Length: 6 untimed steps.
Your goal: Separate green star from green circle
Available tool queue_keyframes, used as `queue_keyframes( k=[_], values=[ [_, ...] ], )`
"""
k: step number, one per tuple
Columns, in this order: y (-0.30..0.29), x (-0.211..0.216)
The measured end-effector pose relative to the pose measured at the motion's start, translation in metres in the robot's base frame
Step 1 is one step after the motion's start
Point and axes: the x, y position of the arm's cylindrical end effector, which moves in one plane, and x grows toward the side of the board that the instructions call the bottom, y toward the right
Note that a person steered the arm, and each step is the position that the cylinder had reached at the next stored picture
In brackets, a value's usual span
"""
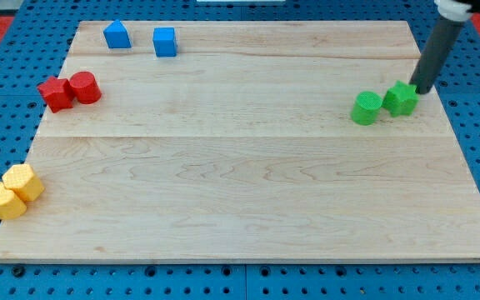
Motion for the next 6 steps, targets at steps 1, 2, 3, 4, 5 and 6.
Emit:
queue_keyframes(
  k=[1,2,3,4,5,6],
  values=[
    [0.019,0.012],
    [-0.072,0.019],
    [-0.125,0.021],
    [-0.147,0.045],
    [-0.162,-0.004],
    [-0.136,-0.045]
  ],
)
